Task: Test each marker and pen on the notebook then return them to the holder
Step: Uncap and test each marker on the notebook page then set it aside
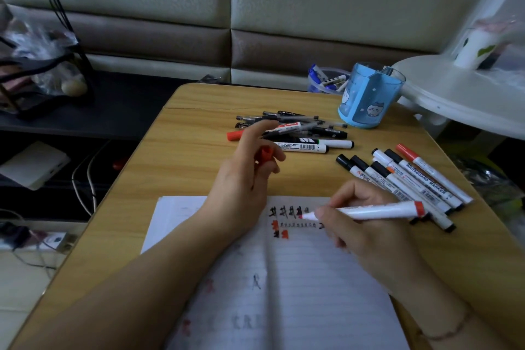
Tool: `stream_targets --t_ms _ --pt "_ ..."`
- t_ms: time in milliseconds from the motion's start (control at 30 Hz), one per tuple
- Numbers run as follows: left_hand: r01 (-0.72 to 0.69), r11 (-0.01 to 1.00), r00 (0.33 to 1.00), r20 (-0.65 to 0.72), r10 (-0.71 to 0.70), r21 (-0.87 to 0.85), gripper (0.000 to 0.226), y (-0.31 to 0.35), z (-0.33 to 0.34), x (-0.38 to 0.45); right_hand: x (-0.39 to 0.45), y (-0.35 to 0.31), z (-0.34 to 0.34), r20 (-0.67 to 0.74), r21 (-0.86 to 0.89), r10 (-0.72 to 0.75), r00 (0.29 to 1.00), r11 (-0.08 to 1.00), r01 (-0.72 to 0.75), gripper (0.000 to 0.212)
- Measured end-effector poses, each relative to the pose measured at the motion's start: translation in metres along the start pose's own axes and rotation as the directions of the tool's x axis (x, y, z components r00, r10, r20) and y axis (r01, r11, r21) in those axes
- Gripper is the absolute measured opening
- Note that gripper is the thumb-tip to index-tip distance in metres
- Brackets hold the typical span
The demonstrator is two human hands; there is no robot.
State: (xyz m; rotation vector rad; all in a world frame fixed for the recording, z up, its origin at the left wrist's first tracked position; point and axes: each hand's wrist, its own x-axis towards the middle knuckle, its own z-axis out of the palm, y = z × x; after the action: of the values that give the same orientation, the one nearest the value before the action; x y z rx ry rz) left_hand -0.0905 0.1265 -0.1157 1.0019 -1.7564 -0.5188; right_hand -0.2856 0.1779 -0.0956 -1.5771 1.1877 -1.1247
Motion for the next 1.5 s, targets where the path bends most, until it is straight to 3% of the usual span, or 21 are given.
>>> stream_targets --t_ms 100,367,700,967,1200,1400,1500 --pt "0.05 0.999 0.999 -0.007 -0.05 -0.021 0.057 0.003 -0.002 0.0 -0.001 0.004 0.005 -0.032 -0.054 -0.073 0.997 0.996 0.071 0.028" --pt "0.034 0.999 0.999 0.008 -0.034 -0.004 0.047 0.005 -0.001 0.003 -0.002 0.003 0.012 -0.012 -0.204 -0.043 0.999 0.978 0.04 0.027" --pt "0.049 0.999 0.999 0.012 -0.049 -0.016 0.047 0.004 0.0 0.001 -0.002 0.0 0.012 0.006 -0.208 -0.009 1.0 0.978 0.01 0.027" --pt "0.112 0.993 0.994 0.021 -0.112 -0.044 0.032 0.003 0.002 0.001 0.0 0.0 0.013 0.0 -0.207 -0.011 1.0 0.978 0.011 0.028" --pt "0.043 0.999 0.999 0.019 -0.043 0.011 0.025 0.003 0.0 0.001 0.001 0.001 0.012 -0.004 -0.174 -0.002 1.0 0.985 0.001 0.028" --pt "-0.011 0.999 1.0 0.023 0.01 0.045 0.022 0.0 0.0 0.002 0.001 0.002 0.001 -0.03 0.113 0.037 0.999 0.993 -0.033 0.014" --pt "-0.013 0.999 0.999 0.033 0.011 0.05 0.021 0.0 0.0 0.002 0.004 0.0 -0.005 -0.056 0.158 0.004 0.998 0.987 0.004 0.015"
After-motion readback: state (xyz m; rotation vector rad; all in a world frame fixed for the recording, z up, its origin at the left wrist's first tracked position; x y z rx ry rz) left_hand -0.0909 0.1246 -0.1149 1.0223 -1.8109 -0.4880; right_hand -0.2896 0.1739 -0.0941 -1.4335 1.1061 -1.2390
